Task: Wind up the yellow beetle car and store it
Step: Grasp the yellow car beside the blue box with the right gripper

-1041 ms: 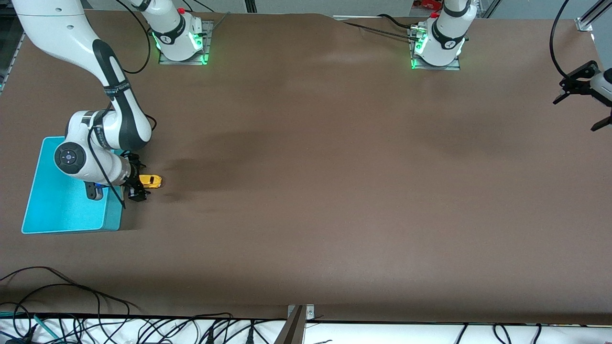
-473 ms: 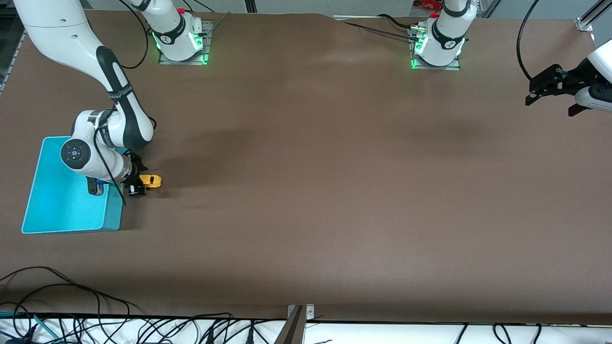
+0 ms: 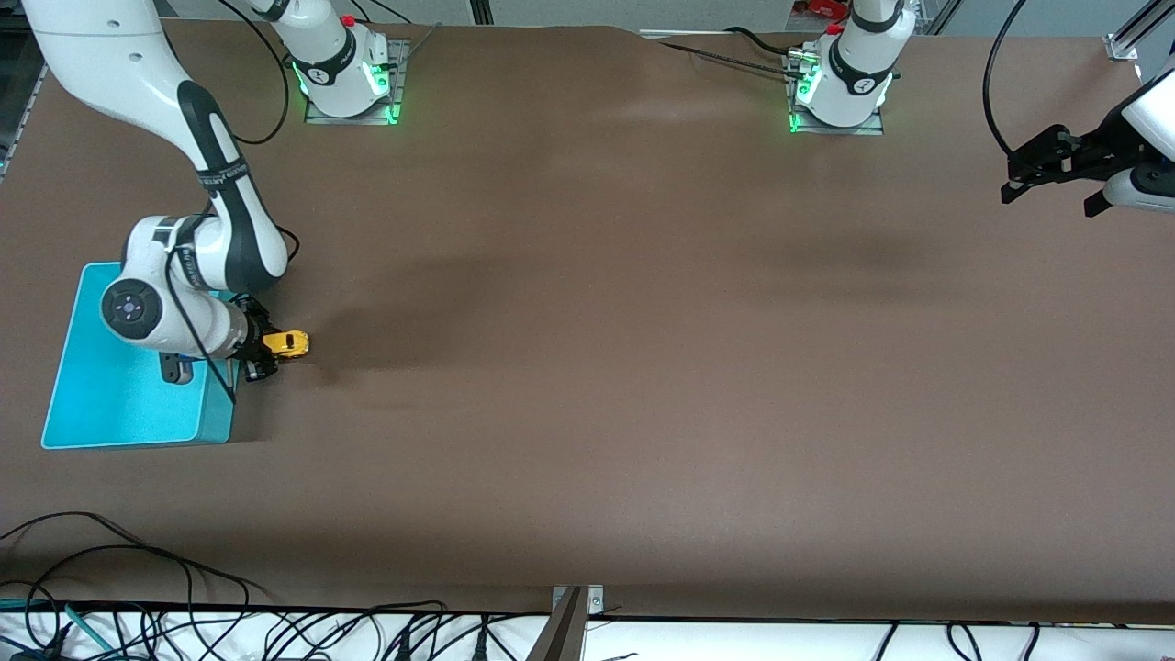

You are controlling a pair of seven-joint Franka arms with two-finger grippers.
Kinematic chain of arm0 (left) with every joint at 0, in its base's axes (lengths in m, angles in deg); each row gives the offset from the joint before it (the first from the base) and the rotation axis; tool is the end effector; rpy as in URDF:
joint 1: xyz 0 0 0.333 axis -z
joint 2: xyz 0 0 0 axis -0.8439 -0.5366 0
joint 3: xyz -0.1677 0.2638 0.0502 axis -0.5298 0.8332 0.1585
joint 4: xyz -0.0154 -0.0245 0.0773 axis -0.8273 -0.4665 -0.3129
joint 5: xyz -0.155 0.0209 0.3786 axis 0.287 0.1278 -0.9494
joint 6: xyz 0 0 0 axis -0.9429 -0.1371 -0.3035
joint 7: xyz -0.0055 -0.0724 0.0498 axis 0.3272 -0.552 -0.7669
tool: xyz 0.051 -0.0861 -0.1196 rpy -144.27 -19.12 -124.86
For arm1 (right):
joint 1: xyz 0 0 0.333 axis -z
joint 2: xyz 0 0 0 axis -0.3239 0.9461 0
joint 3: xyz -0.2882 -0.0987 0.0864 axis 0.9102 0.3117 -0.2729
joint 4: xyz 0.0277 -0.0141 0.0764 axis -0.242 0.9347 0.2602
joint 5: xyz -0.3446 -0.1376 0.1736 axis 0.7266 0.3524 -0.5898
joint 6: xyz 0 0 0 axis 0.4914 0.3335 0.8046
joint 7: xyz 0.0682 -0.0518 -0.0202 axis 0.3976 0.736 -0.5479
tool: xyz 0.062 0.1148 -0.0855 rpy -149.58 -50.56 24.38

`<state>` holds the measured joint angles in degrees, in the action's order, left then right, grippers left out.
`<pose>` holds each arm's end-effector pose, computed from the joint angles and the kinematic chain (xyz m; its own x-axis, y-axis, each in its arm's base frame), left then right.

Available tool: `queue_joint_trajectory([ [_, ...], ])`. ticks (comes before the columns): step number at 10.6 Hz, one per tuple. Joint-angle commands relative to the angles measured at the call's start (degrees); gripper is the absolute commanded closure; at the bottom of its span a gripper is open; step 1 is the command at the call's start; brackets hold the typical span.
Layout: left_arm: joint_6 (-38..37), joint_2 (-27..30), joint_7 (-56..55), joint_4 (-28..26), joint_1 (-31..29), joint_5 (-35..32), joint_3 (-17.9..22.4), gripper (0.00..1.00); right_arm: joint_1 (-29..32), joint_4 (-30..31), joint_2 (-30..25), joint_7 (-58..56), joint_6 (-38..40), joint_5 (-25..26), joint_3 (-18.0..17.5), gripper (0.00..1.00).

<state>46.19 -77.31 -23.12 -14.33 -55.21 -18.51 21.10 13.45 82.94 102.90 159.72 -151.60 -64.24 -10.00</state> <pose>0.5458 -0.0011 0.5816 0.9904 -0.1348 -0.0301 -0.1337 -0.9904 0.0353 0.6325 -0.0049 0.1902 0.2617 -0.9647 0.0287 -0.9478 -0.2512 0.1964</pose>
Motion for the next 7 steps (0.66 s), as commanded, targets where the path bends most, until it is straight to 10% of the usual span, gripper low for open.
queue_joint_trajectory([
  [1, -1.3, -1.0, -0.8, 2.0, 0.2, -0.6, 0.0, 0.00, -0.4, -8.7, -0.3, -4.5, 11.1, 0.4, -0.1, 0.93],
  [7, -1.3, -1.0, -0.8, 2.1, 0.3, -0.6, -0.1, 0.00, 2.9, -12.0, 1.0, -38.9, 19.9, 6.2, 6.9, 0.93],
])
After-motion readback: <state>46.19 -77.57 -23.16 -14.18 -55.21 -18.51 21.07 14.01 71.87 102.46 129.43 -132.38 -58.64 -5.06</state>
